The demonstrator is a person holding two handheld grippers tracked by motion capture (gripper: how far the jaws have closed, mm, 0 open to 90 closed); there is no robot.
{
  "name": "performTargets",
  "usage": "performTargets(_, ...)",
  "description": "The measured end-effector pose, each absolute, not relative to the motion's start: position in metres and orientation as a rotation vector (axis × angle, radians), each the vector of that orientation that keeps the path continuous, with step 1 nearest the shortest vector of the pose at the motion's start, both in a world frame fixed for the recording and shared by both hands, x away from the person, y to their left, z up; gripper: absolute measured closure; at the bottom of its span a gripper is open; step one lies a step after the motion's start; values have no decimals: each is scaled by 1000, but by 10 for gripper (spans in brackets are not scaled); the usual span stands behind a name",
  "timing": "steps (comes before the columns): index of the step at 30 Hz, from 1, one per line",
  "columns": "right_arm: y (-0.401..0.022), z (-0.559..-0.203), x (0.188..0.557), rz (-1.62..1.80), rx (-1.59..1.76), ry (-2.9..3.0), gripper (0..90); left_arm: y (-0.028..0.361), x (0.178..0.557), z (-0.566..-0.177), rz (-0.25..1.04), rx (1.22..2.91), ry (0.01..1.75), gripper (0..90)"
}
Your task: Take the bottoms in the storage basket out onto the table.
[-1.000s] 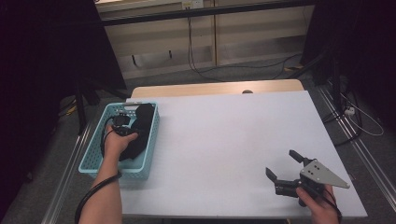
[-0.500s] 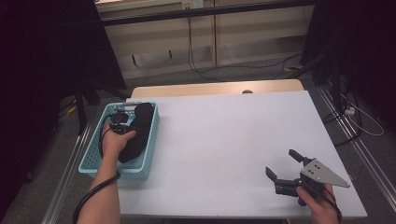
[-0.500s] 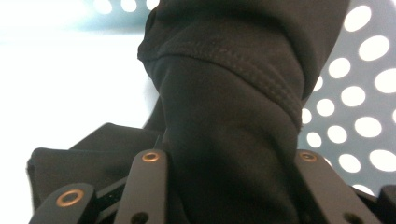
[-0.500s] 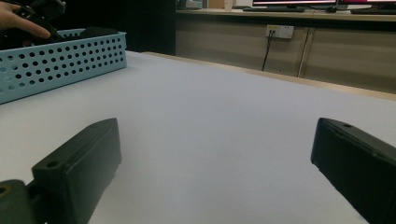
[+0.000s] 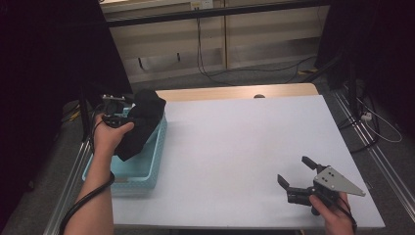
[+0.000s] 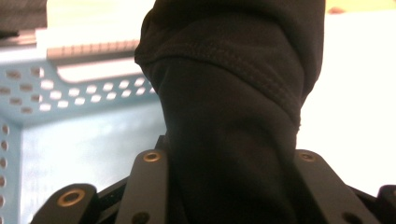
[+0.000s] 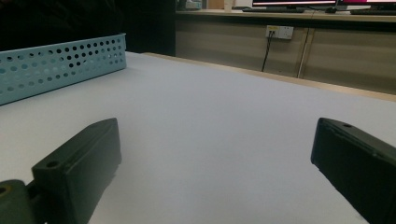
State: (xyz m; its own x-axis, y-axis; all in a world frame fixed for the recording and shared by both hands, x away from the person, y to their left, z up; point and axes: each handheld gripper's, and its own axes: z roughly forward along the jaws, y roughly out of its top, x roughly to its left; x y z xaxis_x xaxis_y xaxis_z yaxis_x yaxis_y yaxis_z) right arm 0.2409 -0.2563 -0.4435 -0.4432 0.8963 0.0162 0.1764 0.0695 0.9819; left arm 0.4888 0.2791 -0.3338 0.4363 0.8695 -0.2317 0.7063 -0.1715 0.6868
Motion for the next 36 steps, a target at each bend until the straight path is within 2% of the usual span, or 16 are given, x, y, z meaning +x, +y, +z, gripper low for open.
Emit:
performTargets(11, -255, -444, 242, 1421, 1074, 1706, 9, 260, 471, -291, 234, 1878, 1150, 642)
performTargets(21, -255, -445, 242, 1407, 1077, 1705, 9, 207, 446, -282, 176, 1940, 932, 638)
performTargets(28, -255, -445, 241, 1401, 1078, 1705, 9, 170, 425, -298, 109, 1990, 828, 634)
performTargets(36, -254, -445, 242, 1400, 1074, 1712, 9, 130, 409, -343, 56, 2066, 776, 633)
